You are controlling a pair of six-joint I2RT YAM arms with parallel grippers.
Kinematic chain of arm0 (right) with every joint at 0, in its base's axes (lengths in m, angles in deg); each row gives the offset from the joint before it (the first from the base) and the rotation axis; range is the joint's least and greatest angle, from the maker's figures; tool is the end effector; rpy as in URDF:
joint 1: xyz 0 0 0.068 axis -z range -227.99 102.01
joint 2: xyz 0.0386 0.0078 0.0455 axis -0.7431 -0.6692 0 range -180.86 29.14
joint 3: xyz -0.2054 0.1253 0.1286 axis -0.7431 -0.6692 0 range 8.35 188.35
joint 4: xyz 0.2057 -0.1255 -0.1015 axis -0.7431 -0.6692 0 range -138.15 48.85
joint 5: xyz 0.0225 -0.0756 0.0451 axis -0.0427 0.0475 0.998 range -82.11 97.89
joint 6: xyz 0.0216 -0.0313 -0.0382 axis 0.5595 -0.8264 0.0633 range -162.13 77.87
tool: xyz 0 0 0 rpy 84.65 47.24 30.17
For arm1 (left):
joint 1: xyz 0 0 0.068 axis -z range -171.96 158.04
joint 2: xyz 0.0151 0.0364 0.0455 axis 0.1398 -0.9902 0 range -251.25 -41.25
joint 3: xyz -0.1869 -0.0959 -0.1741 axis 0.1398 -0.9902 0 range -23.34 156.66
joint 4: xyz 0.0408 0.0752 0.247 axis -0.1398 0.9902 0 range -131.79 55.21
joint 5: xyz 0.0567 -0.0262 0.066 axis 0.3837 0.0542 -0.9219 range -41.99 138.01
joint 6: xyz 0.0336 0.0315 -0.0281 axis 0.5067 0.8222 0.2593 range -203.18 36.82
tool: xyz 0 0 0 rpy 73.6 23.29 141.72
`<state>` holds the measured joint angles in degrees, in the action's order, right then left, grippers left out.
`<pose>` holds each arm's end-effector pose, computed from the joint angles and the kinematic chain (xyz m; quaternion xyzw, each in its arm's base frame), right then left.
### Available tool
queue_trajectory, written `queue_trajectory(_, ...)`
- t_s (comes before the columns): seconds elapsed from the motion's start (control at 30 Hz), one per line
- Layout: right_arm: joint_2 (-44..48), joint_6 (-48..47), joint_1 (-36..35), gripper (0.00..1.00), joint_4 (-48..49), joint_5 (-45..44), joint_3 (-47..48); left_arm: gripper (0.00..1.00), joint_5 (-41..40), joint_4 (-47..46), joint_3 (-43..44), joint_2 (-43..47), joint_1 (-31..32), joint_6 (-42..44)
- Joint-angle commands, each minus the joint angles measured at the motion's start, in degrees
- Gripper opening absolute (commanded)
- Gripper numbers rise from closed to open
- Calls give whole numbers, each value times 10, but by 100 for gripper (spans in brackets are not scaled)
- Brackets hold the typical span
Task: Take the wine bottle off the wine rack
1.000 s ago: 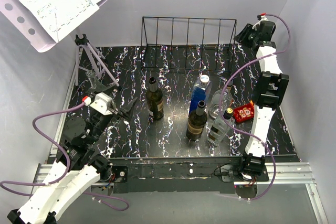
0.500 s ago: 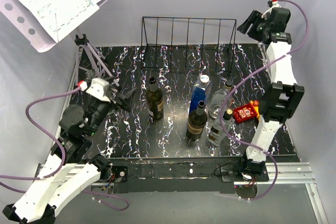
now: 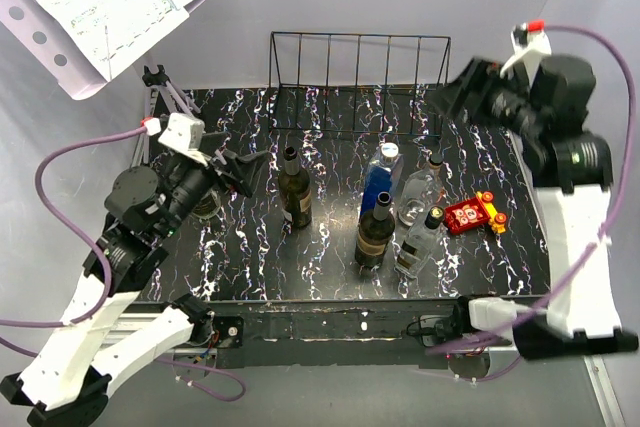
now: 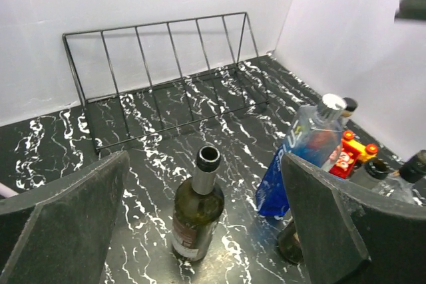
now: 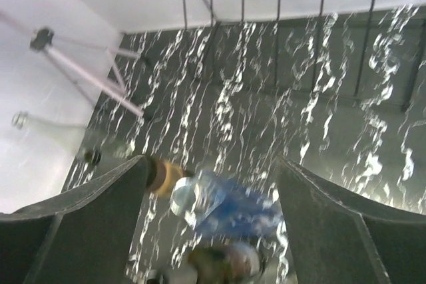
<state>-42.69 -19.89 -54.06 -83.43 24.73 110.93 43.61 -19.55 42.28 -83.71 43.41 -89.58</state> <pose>0.2211 0.0339 0.5195 0.0161 0.7716 0.2630 0.5790 0.1127 -0.0767 0.4450 0.1488 0.6854 -0.2287 0.6751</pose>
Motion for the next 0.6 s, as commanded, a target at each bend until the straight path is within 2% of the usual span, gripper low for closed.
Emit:
queue_trajectory(0.0,136,2,-20,86,-36,-8,-114,98,31,6,26,34,1,-26)
queue_trajectory(0.13,251,19,-21,87,-32,-8,-192,98,44,6,16,55,1,-20)
queue_trajectory(0.23,294,30,-21,87,-55,-8,-206,98,59,17,8,69,1,-10)
queue_trajectory(0.57,316,31,-20,85,-68,-9,-201,98,59,27,-9,85,1,-20)
